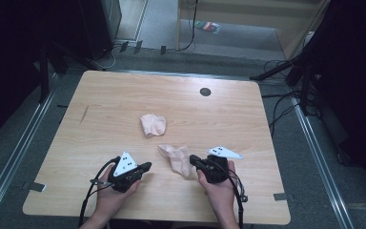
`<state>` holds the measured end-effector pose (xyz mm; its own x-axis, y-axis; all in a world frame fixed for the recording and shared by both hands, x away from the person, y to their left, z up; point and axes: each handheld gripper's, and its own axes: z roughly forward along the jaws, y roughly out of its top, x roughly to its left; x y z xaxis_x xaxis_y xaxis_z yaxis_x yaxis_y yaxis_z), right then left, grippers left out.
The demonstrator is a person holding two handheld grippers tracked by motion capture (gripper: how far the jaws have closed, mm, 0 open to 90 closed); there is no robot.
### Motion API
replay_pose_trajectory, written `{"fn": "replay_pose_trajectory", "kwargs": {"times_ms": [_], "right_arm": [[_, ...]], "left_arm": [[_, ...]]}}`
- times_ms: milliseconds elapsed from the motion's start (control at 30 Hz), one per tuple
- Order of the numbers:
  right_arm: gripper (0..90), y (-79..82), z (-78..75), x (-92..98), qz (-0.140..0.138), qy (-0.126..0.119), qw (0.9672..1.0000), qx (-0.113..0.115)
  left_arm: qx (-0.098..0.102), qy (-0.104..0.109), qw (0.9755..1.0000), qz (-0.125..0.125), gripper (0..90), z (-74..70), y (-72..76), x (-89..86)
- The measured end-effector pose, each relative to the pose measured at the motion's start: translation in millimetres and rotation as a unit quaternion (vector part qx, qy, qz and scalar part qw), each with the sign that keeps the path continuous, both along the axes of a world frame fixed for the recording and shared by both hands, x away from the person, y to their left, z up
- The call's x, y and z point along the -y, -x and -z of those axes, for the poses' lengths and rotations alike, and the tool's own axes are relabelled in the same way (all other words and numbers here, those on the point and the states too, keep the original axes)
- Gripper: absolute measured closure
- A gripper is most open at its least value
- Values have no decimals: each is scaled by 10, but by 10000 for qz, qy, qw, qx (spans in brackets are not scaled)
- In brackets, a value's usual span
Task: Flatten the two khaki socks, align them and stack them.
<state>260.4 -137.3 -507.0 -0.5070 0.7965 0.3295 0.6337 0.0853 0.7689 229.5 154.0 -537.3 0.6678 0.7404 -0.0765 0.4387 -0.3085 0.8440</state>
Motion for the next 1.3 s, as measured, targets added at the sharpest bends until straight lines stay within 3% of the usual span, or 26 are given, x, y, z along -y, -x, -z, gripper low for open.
{"fn": "replay_pose_trajectory", "kwargs": {"times_ms": [133,233,300,400,467,533,667,700,767,833,900,933,1000,1033,1067,1167,1300], "right_arm": [[885,34,-179,-175,-221,-60,9994,246],[885,48,-330,-339,-420,-74,9982,410],[885,52,-429,-472,-563,-97,9971,494],[885,41,-570,-741,-885,-24,9943,601],[884,51,-653,-883,-1090,50,9916,699],[884,78,-788,-996,-1284,2,9879,866],[884,124,-936,-954,-1340,-106,9851,1077],[883,127,-927,-916,-1327,-77,9854,1065],[883,113,-826,-776,-1244,-22,9886,850],[883,55,-593,-561,-1004,-64,9941,401],[882,-19,-333,-361,-828,-24,9966,-39],[882,-46,-233,-293,-765,18,9969,-181],[882,-110,25,-106,-525,151,9977,-400],[882,-123,88,-56,-447,223,9980,-388],[881,-141,170,13,-318,306,9985,-326],[880,-177,256,93,-225,369,9988,-249],[878,-202,257,64,-466,517,9975,-143]], "left_arm": [[-131,132,9998,32,900,23,-4,11],[-403,169,9989,195,900,59,-24,30],[-610,266,9973,318,767,101,-38,40],[-588,278,9976,216,532,111,-28,44],[-573,536,9961,392,497,66,-22,-31],[-556,644,9949,532,456,27,-21,-127],[-503,768,9901,1061,410,-39,-8,-376],[-495,824,9874,1256,406,-62,1,-449],[-438,917,9841,1455,400,-88,8,-545],[-506,977,9811,1591,404,-89,-10,-587],[-544,919,9829,1497,409,-69,-45,-586],[-605,894,9852,1332,410,-48,-76,-575],[-625,796,9915,820,421,0,-154,-541],[-614,762,9942,445,429,23,-210,-525],[-647,785,9946,222,440,33,-245,-519],[-661,909,9925,-488,455,66,-367,-486],[-658,1153,9894,-593,478,80,-476,-397]]}}
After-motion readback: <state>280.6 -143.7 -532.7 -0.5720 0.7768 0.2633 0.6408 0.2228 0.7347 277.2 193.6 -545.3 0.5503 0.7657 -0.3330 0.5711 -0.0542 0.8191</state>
